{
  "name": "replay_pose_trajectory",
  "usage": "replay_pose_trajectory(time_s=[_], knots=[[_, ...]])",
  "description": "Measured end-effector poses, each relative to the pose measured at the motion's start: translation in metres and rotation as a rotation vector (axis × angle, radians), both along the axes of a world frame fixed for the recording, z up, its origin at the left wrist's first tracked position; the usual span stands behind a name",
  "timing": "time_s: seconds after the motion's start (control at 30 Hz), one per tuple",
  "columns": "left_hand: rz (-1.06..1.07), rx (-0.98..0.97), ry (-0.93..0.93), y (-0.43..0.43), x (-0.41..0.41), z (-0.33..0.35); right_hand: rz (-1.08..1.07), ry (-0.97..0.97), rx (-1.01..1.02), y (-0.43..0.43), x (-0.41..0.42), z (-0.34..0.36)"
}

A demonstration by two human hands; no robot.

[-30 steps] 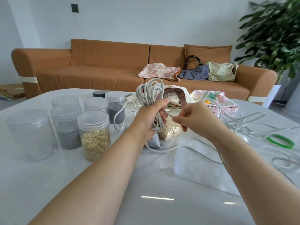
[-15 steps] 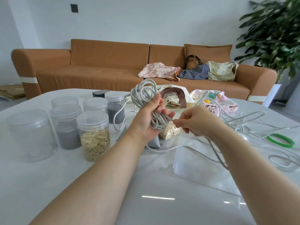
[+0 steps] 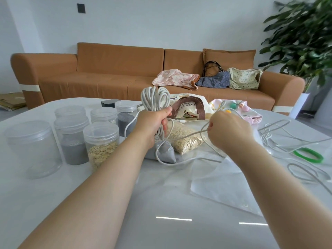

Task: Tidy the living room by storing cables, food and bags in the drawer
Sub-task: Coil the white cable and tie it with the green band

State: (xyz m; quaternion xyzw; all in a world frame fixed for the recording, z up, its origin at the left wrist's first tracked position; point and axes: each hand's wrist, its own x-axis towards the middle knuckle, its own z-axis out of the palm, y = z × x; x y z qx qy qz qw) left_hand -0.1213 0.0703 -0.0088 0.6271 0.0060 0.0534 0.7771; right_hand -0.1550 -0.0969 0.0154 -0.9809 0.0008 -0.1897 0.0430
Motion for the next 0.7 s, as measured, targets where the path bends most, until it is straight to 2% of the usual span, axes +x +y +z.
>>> replay_pose_trajectory(time_s=[0.1,0.2,0.37,0.5,0.7], knots=[[0.023,-0.003,0.022,0.007,0.001,-0.001,-0.004,-0.108,0.026,-0.003,0.0,0.005],[-0.093,0.013,0.075,0.006,-0.002,0.0,0.029,-0.254,0.09,0.0,-0.003,0.012],[-0.27,0.044,0.182,0.0,-0.007,0.001,0.281,-0.408,0.2,-0.003,-0.003,0.014],[-0.403,-0.005,0.262,-0.001,-0.008,-0.002,0.488,-0.503,0.285,-0.005,-0.002,0.01],[-0.69,-0.034,0.285,-0.005,-0.015,-0.005,0.611,-0.562,0.421,0.0,0.001,0.007]])
